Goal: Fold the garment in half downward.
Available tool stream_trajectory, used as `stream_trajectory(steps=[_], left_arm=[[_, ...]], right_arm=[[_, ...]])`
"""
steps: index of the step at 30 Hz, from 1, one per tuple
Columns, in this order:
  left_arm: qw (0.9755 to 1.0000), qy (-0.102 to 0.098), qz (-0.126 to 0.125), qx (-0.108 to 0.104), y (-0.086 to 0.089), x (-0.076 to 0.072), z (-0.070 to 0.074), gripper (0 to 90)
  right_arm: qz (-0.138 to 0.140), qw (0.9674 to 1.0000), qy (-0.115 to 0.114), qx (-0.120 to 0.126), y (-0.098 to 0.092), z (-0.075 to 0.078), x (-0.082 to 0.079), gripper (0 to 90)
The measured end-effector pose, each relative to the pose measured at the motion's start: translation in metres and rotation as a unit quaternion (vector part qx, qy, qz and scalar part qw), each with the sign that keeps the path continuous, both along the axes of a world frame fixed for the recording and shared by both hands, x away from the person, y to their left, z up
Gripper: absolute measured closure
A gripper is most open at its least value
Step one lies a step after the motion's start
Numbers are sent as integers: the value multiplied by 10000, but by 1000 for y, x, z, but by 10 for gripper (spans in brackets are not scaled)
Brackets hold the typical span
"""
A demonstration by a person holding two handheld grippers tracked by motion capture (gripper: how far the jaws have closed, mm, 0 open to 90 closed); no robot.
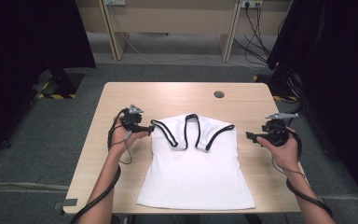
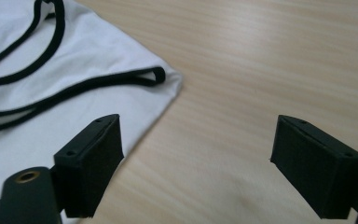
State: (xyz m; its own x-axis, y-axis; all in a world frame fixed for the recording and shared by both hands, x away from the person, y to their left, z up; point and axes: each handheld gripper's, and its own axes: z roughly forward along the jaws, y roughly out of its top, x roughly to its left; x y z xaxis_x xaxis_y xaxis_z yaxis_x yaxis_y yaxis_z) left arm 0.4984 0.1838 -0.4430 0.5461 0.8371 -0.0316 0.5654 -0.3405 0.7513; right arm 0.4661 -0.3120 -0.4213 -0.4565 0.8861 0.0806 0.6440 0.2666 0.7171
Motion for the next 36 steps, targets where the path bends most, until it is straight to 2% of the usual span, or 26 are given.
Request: stream_trajectory(steps=[6, 7, 10, 14, 16, 21, 26, 31, 34, 36], left_arm=[[9993, 345, -49, 94, -10, 24, -4, 282], [9992, 368, -25, 129, -11, 28, -5, 282], [9991, 417, 59, 30, -13, 36, -7, 283], [9987, 467, 180, 101, -14, 45, -12, 288], [9982, 534, 183, 184, -14, 47, -16, 291], [9981, 569, 123, 181, -12, 48, -21, 303], [9979, 623, -43, 165, -13, 47, -26, 325], [9982, 577, -105, 142, -16, 50, -26, 361], [9981, 512, -281, 171, -21, 51, -26, 450], [9981, 491, -357, 93, -23, 51, -26, 552]], right_arm=[[215, 9996, 127, -121, 29, 3, 35, 353], [239, 9995, 159, -133, 33, 1, 41, 357], [273, 9989, 312, -215, 44, -7, 55, 372], [241, 9981, 464, -312, 52, -19, 67, 371], [226, 9977, 511, -372, 53, -26, 69, 372], [246, 9970, 565, -466, 51, -36, 69, 393], [299, 9972, 445, -528, 49, -39, 67, 451], [492, 9965, 305, -596, 53, -40, 64, 589], [567, 9963, 276, -589, 56, -40, 63, 701], [614, 9962, 278, -557, 58, -40, 63, 778]])
